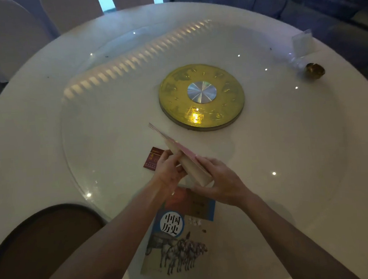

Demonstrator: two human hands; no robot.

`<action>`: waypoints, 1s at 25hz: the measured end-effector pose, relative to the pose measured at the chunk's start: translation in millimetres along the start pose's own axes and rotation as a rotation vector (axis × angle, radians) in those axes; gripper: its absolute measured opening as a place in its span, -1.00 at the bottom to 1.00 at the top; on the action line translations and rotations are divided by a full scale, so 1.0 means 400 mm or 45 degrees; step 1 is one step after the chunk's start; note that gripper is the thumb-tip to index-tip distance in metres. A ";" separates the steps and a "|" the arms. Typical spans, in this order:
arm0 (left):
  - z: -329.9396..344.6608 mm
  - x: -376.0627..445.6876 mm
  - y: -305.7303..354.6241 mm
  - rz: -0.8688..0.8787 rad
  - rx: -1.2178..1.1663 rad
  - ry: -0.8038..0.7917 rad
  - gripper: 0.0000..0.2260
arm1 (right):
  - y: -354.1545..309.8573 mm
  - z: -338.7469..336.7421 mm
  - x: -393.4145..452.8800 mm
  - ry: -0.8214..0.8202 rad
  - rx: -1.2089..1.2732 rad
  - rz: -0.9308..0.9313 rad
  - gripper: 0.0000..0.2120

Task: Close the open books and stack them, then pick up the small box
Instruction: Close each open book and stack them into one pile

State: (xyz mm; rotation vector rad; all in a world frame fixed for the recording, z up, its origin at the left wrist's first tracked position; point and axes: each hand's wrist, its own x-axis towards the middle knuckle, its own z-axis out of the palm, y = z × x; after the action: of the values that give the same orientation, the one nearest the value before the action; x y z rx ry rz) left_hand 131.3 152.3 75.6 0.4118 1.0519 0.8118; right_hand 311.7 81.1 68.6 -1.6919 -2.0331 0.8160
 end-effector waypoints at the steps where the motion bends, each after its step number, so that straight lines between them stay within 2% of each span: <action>1: 0.001 -0.018 0.003 0.013 0.003 -0.012 -0.89 | -0.024 0.003 -0.009 0.053 -0.089 -0.008 -0.12; 4: 0.000 -0.081 0.015 0.094 0.093 -0.074 -0.84 | -0.080 0.019 -0.036 0.311 -0.283 -0.080 -0.32; 7: -0.003 -0.134 0.030 0.143 0.237 -0.024 -0.69 | -0.133 0.022 -0.060 0.394 -0.167 -0.054 -0.33; 9: -0.004 -0.163 0.041 0.155 0.294 -0.061 -0.65 | -0.154 0.020 -0.078 0.372 -0.020 -0.022 -0.38; 12: -0.031 -0.201 0.030 0.278 0.525 -0.093 -0.63 | -0.178 0.032 -0.109 0.537 0.291 0.198 -0.71; 14: -0.067 -0.215 0.003 0.390 0.706 0.122 -0.58 | -0.186 0.057 -0.137 0.656 0.656 0.426 -0.90; 16: -0.132 -0.227 -0.028 0.329 0.834 0.480 -0.48 | -0.195 0.096 -0.175 0.709 1.137 0.630 -0.90; 17: -0.165 -0.240 -0.047 0.240 0.819 0.580 -0.46 | -0.196 0.115 -0.194 0.747 1.334 0.705 -0.87; 18: -0.198 -0.250 -0.072 0.138 0.733 0.569 -0.46 | -0.199 0.134 -0.214 0.783 1.499 0.761 -0.83; 21: -0.271 -0.270 -0.145 -0.141 0.376 0.259 -0.62 | -0.194 0.217 -0.274 0.835 1.818 0.860 -0.72; 23: -0.294 -0.280 -0.171 -0.173 0.314 0.190 -0.77 | -0.180 0.276 -0.316 0.829 1.873 0.916 -0.66; 25: -0.300 -0.291 -0.192 -0.153 0.342 0.147 -0.83 | -0.166 0.327 -0.354 0.828 1.868 0.993 -0.62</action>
State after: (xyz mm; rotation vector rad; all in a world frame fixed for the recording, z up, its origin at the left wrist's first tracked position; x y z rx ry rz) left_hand 25.7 5.6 40.3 0.5280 1.2874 0.5934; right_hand 210.5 -89.7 22.6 -1.3542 -0.0244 1.2400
